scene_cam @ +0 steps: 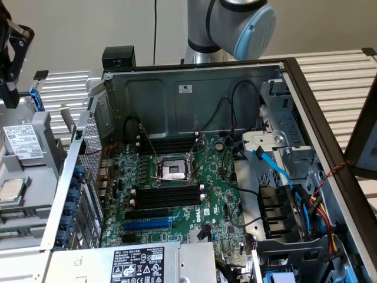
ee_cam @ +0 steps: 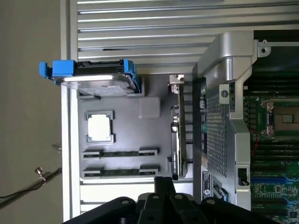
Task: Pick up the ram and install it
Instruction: 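Reach for the ram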
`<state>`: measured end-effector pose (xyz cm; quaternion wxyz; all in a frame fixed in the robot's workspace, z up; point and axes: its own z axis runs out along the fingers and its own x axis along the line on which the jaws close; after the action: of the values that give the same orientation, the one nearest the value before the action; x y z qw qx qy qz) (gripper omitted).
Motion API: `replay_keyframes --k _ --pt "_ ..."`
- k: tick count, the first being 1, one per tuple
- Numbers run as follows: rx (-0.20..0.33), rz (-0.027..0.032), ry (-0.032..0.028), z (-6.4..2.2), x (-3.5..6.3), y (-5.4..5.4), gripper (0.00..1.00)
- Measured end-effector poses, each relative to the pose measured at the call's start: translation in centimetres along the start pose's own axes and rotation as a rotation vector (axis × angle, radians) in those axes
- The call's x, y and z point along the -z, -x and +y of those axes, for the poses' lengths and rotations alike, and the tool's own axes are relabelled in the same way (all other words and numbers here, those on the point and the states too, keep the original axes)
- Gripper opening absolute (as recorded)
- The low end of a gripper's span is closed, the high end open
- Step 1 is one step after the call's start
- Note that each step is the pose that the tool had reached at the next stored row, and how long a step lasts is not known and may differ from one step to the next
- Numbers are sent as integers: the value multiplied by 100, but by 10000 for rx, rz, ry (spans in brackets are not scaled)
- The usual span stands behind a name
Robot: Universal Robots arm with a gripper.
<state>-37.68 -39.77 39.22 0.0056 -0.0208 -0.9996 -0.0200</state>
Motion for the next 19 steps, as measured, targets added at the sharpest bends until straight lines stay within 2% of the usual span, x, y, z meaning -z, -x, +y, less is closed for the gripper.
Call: replay_keyframes --k 3,10,19 --pt "128 4 -18 -2 -2 -58 10" --pt "181 5 -19 -13 -7 -310 10" --pt "225 7 -19 -14 -8 -342 10"
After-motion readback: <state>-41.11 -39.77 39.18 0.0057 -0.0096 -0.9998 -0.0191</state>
